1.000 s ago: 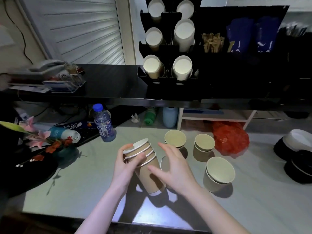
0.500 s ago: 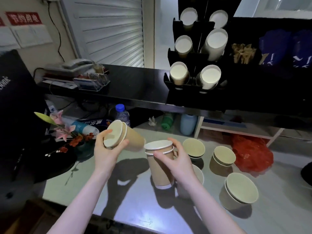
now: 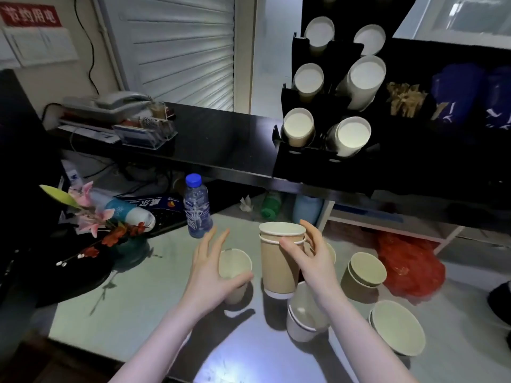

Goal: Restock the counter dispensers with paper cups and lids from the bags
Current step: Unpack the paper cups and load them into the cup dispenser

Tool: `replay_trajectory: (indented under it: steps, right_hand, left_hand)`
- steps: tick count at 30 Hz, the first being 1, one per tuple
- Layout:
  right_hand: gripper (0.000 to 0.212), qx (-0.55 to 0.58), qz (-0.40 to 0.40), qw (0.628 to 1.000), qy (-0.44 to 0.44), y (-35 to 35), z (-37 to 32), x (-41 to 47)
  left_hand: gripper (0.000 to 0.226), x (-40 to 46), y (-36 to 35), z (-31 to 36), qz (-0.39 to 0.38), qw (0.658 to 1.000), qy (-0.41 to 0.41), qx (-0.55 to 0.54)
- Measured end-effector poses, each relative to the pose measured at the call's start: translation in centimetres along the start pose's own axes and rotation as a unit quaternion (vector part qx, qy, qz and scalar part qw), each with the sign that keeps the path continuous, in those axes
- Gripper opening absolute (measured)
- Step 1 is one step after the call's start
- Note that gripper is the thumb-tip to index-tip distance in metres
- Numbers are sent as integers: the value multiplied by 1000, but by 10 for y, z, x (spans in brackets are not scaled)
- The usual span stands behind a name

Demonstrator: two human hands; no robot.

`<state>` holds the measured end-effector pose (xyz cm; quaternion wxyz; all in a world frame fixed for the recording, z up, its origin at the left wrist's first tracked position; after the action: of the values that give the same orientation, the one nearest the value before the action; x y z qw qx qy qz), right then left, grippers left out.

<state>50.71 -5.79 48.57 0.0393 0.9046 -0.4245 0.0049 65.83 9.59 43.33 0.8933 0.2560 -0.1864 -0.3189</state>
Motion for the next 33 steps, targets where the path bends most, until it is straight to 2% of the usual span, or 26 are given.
replay_trajectory:
  steps: [2, 4, 7, 9, 12, 15, 17, 18, 20, 22, 24, 27, 31, 33]
  right_hand:
    - [62, 25, -5, 1000, 13, -2, -10, 5]
    - [65, 46, -8, 998, 34, -8, -24, 11]
    - [61, 42, -11, 997, 64, -8, -53, 18]
    - [57, 18, -5, 995, 97, 0, -71, 18]
    - [69, -101, 16, 978, 183, 11, -98, 12]
    - [73, -223, 99, 924, 295, 9, -125, 12]
    - [66, -213, 178, 902, 331, 13, -145, 16]
    - [62, -203, 204, 896, 338, 17, -156, 20]
    - [58, -228, 230, 877, 355, 27, -177, 30]
    - [57, -300, 228, 851, 365, 33, -197, 41]
    - [59, -388, 207, 822, 362, 28, -212, 54]
    - [60, -498, 168, 770, 362, 10, -220, 77]
    - [58, -638, 113, 680, 343, -22, -208, 114]
    - [58, -662, 97, 666, 331, -32, -198, 131]
  left_hand:
    - [82, 8, 12, 34, -1, 994, -31, -104]
    - [75, 19, 16, 70, -56, 974, -47, -215]
    - [65, 41, 15, 106, -115, 962, -73, -238]
    - [45, 61, 20, 119, -98, 948, -60, -297]
    - [28, 94, 32, 133, -9, 900, -11, -435]
    - [30, 123, 31, 156, -30, 880, -6, -474]
    - [30, 139, 28, 169, -60, 884, -35, -463]
    - [34, 148, 29, 170, -47, 900, -68, -429]
    - [45, 163, 37, 167, 29, 946, -154, -283]
    - [54, 176, 37, 157, 74, 961, -225, -140]
    - [49, 182, 31, 151, 72, 960, -263, -65]
    - [43, 184, 22, 143, 69, 953, -293, -35]
    - [53, 188, 16, 139, 88, 941, -327, 6]
    - [53, 188, 13, 139, 107, 933, -341, 32]
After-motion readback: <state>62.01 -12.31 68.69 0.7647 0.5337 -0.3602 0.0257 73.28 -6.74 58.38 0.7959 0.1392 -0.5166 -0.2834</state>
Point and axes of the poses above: each hand's wrist, its own x-axis towards the middle knuckle, its own y-axis out of the back of the hand, z = x × y, the point moved 5 cm from there along x, towards the middle knuckle, and after that the axes turned 2 degrees about y, right-handed, at the moved point
